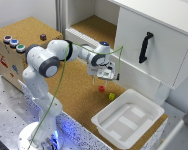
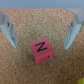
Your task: Go towards the pink block and lift it
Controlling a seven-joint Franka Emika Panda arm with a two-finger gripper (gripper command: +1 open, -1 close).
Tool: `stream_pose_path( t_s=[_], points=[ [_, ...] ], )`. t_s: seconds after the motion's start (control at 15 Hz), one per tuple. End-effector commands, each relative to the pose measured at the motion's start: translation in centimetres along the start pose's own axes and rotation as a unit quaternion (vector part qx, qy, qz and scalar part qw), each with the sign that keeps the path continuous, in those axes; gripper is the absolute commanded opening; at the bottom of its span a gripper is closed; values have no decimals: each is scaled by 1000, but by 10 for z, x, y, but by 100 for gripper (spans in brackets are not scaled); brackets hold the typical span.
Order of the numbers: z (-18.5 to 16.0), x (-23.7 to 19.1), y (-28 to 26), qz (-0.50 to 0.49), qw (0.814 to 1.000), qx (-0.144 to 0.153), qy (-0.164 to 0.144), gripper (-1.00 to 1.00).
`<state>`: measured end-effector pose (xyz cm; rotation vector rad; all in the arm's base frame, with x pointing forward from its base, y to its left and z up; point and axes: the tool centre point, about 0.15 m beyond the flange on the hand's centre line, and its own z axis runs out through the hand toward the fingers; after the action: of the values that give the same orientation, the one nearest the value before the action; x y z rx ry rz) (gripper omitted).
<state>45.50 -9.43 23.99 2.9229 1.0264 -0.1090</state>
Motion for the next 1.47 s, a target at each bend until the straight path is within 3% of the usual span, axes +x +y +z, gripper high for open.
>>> stream_pose_path(
  t_s=[0.0, 0.13, 0.2, 0.33, 0.8, 1.27, 1.4],
  points=[
    [18, 8, 6, -32, 998, 51, 23, 100],
    [20, 3, -2, -52, 997, 58, 22, 100],
    [21, 0, -5, -60, 996, 62, 23, -100],
    [28, -2, -9, -68, 995, 71, 12, -100],
    [40, -11, -4, -61, 996, 56, -14, -100],
    [5, -1, 7, 24, 996, 80, 31, -100],
    [-15, -8, 14, 65, 994, 72, 46, -100]
  ],
)
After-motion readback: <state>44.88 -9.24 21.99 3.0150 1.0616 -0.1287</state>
